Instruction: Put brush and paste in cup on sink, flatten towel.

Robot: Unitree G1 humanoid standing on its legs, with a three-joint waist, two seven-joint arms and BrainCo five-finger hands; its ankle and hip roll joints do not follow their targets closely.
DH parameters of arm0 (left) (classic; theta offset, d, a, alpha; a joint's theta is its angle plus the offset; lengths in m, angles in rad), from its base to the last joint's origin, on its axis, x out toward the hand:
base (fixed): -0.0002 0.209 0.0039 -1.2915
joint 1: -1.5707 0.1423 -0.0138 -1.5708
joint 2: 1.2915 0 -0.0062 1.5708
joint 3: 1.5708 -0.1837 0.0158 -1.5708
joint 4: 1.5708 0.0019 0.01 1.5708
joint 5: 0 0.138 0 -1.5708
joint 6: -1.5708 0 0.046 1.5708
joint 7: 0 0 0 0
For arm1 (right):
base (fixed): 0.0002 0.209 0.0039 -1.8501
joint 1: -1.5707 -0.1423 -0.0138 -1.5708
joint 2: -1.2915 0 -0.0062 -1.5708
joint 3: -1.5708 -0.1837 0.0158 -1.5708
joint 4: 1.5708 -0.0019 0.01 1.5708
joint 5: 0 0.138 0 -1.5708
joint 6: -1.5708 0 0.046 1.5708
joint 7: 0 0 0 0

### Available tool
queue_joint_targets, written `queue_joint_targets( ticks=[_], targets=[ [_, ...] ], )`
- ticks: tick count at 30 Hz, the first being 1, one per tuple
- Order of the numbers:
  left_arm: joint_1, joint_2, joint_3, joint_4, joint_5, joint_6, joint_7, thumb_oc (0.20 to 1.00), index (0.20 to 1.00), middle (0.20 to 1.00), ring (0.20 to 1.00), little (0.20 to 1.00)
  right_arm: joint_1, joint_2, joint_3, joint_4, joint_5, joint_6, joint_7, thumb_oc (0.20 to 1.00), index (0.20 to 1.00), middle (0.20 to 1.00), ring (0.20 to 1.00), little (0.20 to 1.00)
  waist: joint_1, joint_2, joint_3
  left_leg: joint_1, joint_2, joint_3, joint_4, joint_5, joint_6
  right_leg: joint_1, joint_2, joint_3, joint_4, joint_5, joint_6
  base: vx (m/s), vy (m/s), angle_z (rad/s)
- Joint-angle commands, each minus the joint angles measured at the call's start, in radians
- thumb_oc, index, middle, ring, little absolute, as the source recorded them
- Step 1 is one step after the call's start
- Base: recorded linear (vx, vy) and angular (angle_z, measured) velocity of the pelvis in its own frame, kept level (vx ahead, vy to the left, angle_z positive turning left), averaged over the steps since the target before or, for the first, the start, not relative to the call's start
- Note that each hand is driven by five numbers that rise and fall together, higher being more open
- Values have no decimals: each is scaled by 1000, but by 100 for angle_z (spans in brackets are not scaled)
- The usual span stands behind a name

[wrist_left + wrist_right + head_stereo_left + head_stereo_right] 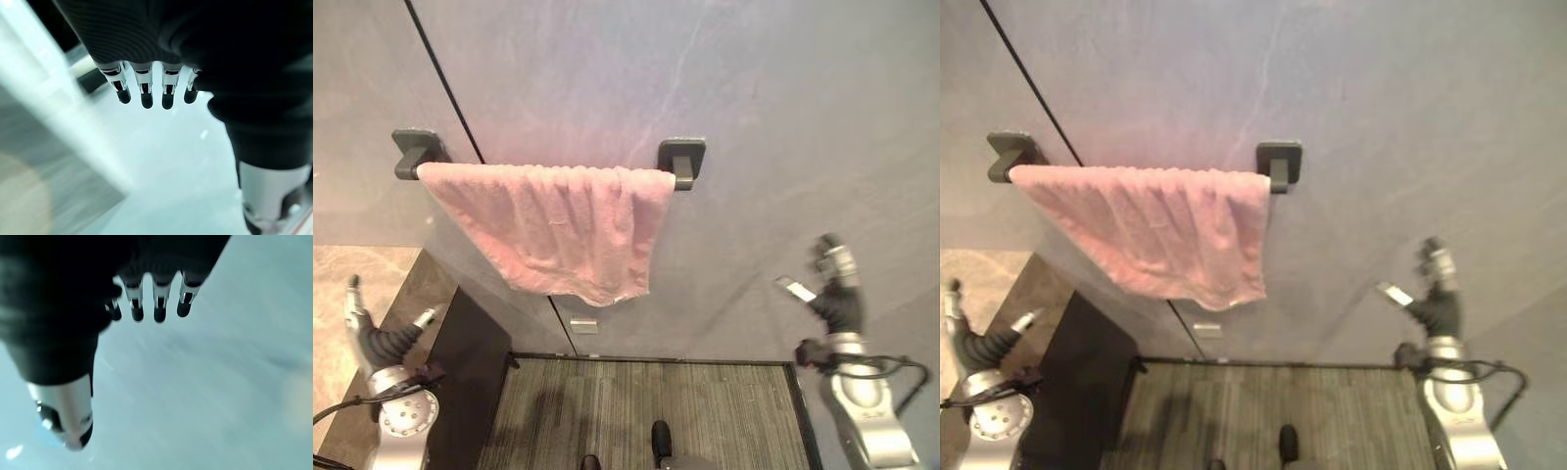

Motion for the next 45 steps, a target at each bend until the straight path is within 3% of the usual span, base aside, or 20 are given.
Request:
queue_joint_targets(
  ticks=[1,5,8,9,10,12,17,20,25,28,32,38,45],
  targets=[
    [-63,145,33,-76,131,-72,105,1000,1000,1000,1000,1000,-116,-22,78,-76,-194,-107,-82,1000,1000,1000,1000,1000,-9,-61,-59,-51,5,14,33,10,-9,4,-131,44,22,-38,126,0,0,0],
    [-71,208,62,-172,217,-78,84,1000,1000,1000,1000,1000,-200,-83,126,-160,-297,-97,-53,1000,1000,1000,1000,1000,-2,-61,-69,-46,6,15,29,8,-10,6,-128,47,18,-38,126,8,-1,0],
    [-62,320,79,-230,325,-66,46,1000,1000,1000,1000,1000,-296,-145,230,-197,-357,-94,-8,1000,1000,1000,1000,1000,18,-59,-72,-44,6,12,31,6,-11,11,-127,46,17,-38,126,0,0,0],
    [-61,321,81,-229,329,-64,48,1000,1000,1000,1000,1000,-304,-143,236,-191,-358,-94,-10,1000,1000,1000,1000,1000,15,-61,-71,-44,7,13,31,5,-11,11,-126,47,17,-38,126,0,0,0],
    [-45,395,84,-227,412,-37,41,1000,1000,1000,1000,1000,-341,-171,284,-180,-371,-91,4,1000,1000,1000,1000,1000,24,-60,-70,-43,6,10,32,4,-11,14,-126,46,16,-39,127,0,0,0],
    [-27,483,42,-237,465,-43,-43,1000,1000,1000,1000,1000,-422,-229,367,-136,-447,-54,46,1000,1000,1000,1000,1000,33,-60,-66,-41,2,6,38,-1,-10,19,-128,42,15,-40,125,7,5,5],
    [-17,598,-10,-207,496,-54,-138,1000,1000,1000,1000,1000,-534,-316,443,-94,-528,-13,106,1000,1000,1000,1000,1000,37,-56,-62,-39,0,6,47,-5,-8,25,-130,41,15,-40,126,9,4,6],
    [-8,640,-45,-172,496,-57,-182,1000,1000,1000,1000,1000,-612,-319,502,-72,-562,-5,130,1000,1000,1000,1000,1000,44,-53,-58,-39,-2,6,52,-7,-7,26,-132,44,18,-40,127,0,0,0],
    [-29,606,-98,-106,460,-48,-212,1000,1000,1000,1000,1000,-747,-264,613,-18,-620,17,164,1000,1000,1000,1000,1000,54,-51,-54,-39,-5,11,59,-13,-2,24,-134,46,19,-37,129,2,3,-1],
    [-72,533,-136,-69,381,-47,-228,1000,1000,1000,1000,1000,-785,-223,649,7,-634,25,178,1000,1000,1000,1000,1000,56,-52,-49,-40,-5,15,61,-13,-2,22,-133,48,18,-37,128,0,1,-1],
    [-116,508,-167,-39,357,-36,-243,1000,1000,1000,1000,1000,-786,-196,671,34,-646,40,204,1000,1000,1000,1000,1000,55,-55,-46,-39,-3,19,54,-11,-3,19,-132,50,16,-36,127,0,0,0],
    [-137,490,-197,-6,346,-28,-269,1000,1000,1000,1000,1000,-781,-206,718,87,-685,58,270,1000,1000,1000,1000,1000,48,-60,-40,-39,-3,24,44,-6,-5,12,-128,57,11,-31,127,2,1,-1],
    [-121,479,-155,-16,354,-21,-261,1000,1000,1000,1000,1000,-714,-248,631,12,-654,53,277,1000,1000,1000,1000,1000,38,-61,-45,-40,2,23,36,-1,-8,8,-126,60,9,-33,124,0,0,0]
  ],
)
